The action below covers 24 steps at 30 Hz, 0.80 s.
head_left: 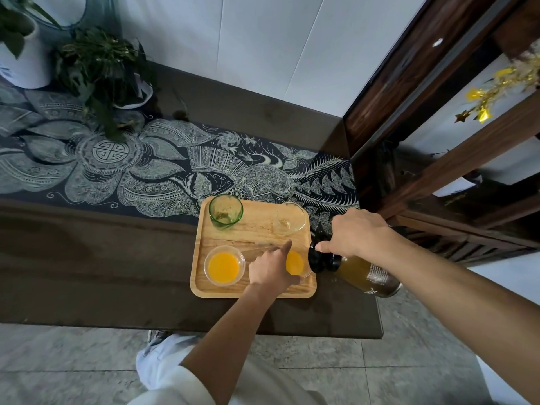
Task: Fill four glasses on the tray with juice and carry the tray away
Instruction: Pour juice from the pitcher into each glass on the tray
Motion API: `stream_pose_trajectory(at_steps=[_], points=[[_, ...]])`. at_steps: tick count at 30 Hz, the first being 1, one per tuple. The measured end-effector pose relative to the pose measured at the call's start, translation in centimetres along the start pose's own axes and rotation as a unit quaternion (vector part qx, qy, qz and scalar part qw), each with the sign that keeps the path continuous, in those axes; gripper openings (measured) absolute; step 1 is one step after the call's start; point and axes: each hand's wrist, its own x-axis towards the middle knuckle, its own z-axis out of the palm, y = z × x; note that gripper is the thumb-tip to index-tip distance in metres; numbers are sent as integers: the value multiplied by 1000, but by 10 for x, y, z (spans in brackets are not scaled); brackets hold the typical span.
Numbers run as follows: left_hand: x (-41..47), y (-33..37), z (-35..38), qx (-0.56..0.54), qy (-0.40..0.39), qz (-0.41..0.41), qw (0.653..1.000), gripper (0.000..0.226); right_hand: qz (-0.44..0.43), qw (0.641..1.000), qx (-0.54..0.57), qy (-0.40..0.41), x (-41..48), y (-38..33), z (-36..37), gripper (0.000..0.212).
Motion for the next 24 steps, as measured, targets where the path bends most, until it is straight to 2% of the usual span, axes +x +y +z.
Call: stream_pose_trajectory(at_steps=[24], points=[[1,0,1,10,0,0,1000,102,3,1000,1,1,-7,-5,-4,67]])
